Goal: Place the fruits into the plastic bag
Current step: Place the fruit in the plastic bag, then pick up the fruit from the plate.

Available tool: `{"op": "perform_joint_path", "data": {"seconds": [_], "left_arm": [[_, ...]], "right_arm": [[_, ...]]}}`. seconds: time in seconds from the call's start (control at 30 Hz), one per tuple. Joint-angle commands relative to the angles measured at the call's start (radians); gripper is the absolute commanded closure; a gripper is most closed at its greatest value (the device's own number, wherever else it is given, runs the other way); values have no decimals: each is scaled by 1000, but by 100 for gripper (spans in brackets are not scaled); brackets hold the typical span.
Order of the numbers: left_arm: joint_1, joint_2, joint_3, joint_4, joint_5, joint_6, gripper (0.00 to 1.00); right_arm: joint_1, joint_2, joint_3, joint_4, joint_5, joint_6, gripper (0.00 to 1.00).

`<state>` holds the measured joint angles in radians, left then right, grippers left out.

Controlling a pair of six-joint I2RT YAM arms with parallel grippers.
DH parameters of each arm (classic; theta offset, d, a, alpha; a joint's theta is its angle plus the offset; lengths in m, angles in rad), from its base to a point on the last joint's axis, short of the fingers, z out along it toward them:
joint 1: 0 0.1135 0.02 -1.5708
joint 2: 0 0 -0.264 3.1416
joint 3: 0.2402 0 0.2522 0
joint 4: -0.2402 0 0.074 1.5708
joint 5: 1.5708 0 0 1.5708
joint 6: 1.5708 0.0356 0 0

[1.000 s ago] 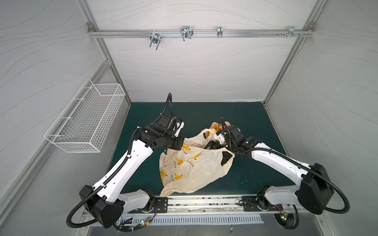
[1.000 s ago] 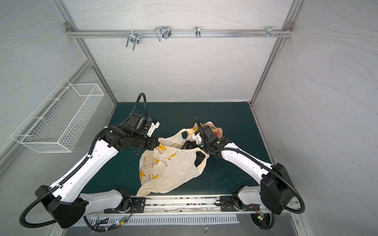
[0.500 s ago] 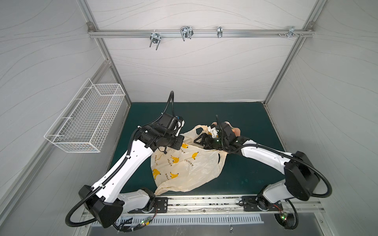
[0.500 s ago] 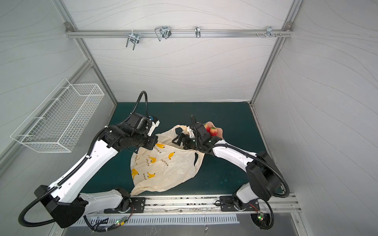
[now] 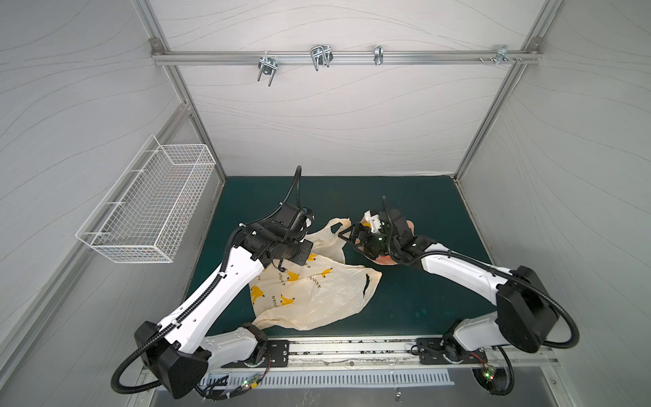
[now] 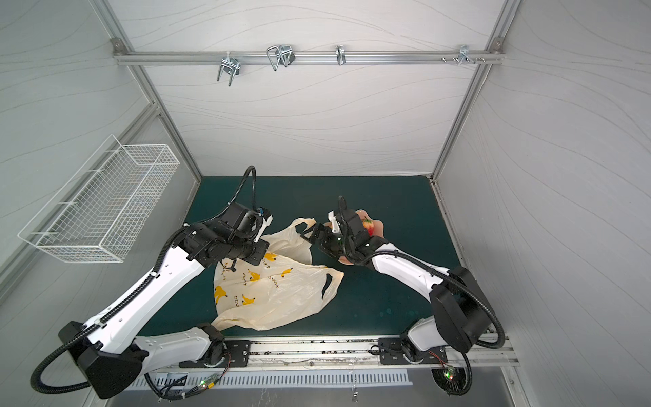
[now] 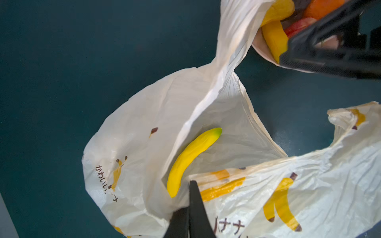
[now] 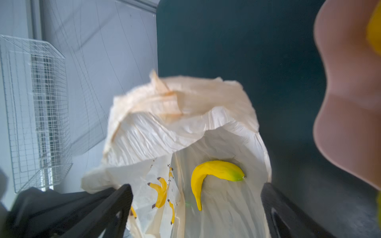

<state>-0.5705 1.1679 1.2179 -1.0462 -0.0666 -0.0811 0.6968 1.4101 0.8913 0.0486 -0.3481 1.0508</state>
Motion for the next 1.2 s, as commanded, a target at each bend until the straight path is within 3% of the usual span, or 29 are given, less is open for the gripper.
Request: {"op": "perform_joint_path", "data": {"seconds": [0.0, 0.37, 0.6, 0.83, 1.17], "left_arm": [[-16, -28, -23, 41, 0, -34, 100], [-16, -75, -24, 35, -14, -80, 100], [-17, -96, -28, 20, 13, -93, 100], [-16, -114, -23, 13, 25, -95, 100], [-16, -127, -22, 12, 64, -108, 100]], "right_arm": [[-41, -42, -7, -51, -9, -7, 1], [-136, -110, 160, -562, 31, -251, 3], [-264, -4, 291, -813, 7, -480, 5], [-286, 57, 339, -836, -5, -528, 7], [-283, 231, 458, -845, 21, -759, 3]]}}
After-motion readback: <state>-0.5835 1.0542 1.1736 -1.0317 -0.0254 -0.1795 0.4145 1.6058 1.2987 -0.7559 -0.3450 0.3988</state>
